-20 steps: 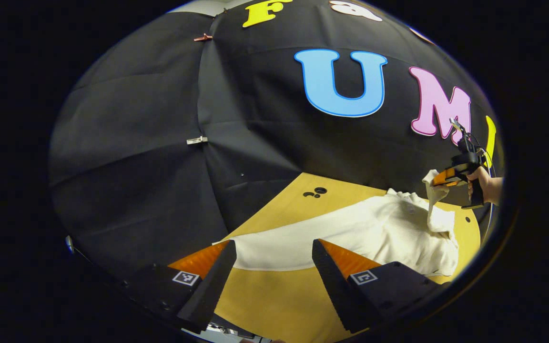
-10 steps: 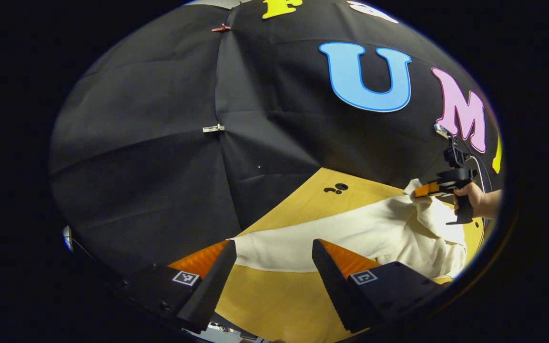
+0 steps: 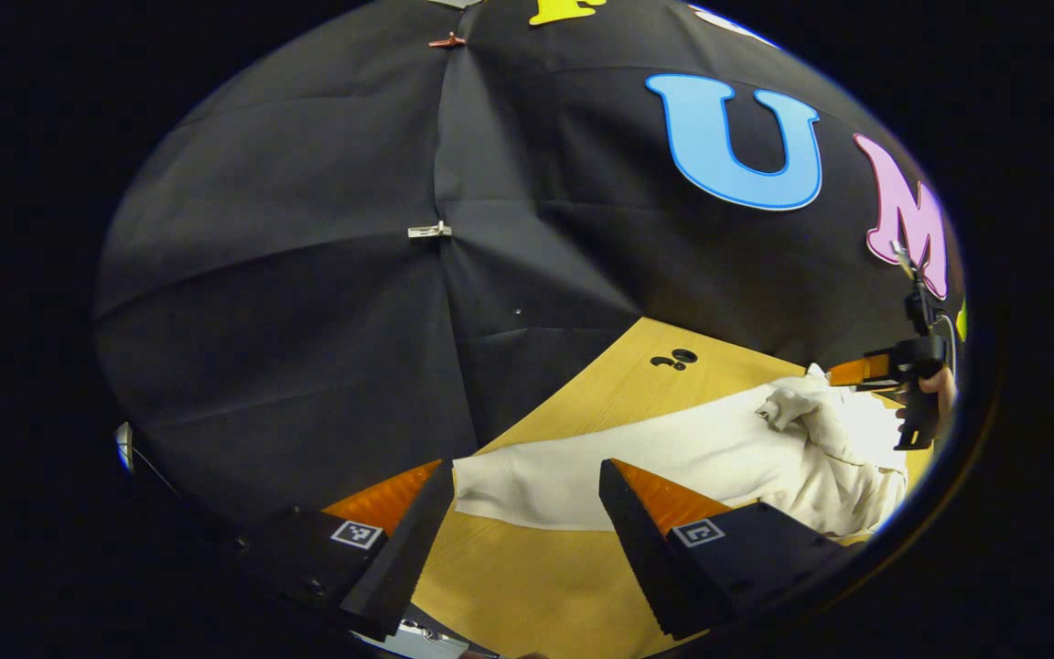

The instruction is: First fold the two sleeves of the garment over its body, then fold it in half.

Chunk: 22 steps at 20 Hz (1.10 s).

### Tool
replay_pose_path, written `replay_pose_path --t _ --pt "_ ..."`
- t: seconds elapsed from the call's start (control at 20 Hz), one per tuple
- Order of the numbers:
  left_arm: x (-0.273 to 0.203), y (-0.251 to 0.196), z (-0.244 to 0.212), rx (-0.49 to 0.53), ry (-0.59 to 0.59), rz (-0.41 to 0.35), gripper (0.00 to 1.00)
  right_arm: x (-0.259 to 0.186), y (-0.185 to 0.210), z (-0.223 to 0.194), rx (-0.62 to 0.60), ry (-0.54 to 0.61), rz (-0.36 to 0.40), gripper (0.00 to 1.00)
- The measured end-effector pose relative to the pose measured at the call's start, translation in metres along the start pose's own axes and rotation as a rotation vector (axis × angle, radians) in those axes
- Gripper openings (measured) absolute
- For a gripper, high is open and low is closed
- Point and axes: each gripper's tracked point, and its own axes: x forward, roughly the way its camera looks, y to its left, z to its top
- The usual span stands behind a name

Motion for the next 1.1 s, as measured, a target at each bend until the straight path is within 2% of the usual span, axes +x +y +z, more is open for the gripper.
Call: replay_pose_path --t 0.1,0.15,0.2,0.35,0.45,0.55,0.7,0.75,0.8,0.85,1.0,1.05,1.1 --pt "0.01 0.011 -0.006 -0.01 0.012 0.015 0.99 -0.03 -0.028 0.008 -0.007 -0.041 -0.054 0.99" --pt "0.015 0.015 -0.012 -0.019 0.02 0.023 0.99 -0.047 -0.042 0.011 -0.007 -0.064 -0.081 0.85" --pt "0.021 0.019 -0.017 -0.028 0.028 0.03 0.99 -0.065 -0.059 0.013 -0.005 -0.081 -0.114 0.99" --pt "0.044 0.03 -0.032 -0.036 0.066 0.029 0.99 -0.128 -0.11 0.018 0.036 -0.14 -0.22 0.99" --pt "0.062 0.032 -0.042 -0.012 0.097 0.02 0.93 -0.174 -0.14 0.012 0.078 -0.169 -0.292 0.99" --pt "0.078 0.031 -0.051 -0.01 0.129 0.009 0.97 -0.219 -0.172 -0.004 0.119 -0.188 -0.359 0.99" --pt "0.096 0.024 -0.065 -0.043 0.181 -0.011 0.97 -0.286 -0.227 -0.038 0.175 -0.186 -0.49 0.99" --pt "0.101 0.023 -0.07 -0.04 0.198 -0.01 0.93 -0.305 -0.24 -0.049 0.195 -0.184 -0.528 0.99" --pt "0.106 0.023 -0.075 -0.027 0.214 -0.002 0.98 -0.325 -0.25 -0.06 0.218 -0.186 -0.559 0.99" --pt "0.11 0.022 -0.08 -0.015 0.23 0.014 0.98 -0.345 -0.258 -0.07 0.24 -0.187 -0.587 0.99" --pt "0.12 0.02 -0.096 -0.016 0.293 0.056 0.98 -0.402 -0.273 -0.105 0.291 -0.192 -0.664 0.99" --pt "0.122 0.021 -0.093 -0.012 0.276 0.059 0.93 -0.414 -0.277 -0.115 0.308 -0.194 -0.686 0.99" --pt "0.125 0.02 -0.092 -0.007 0.27 0.059 1.0 -0.425 -0.281 -0.13 0.33 -0.185 -0.708 0.98"
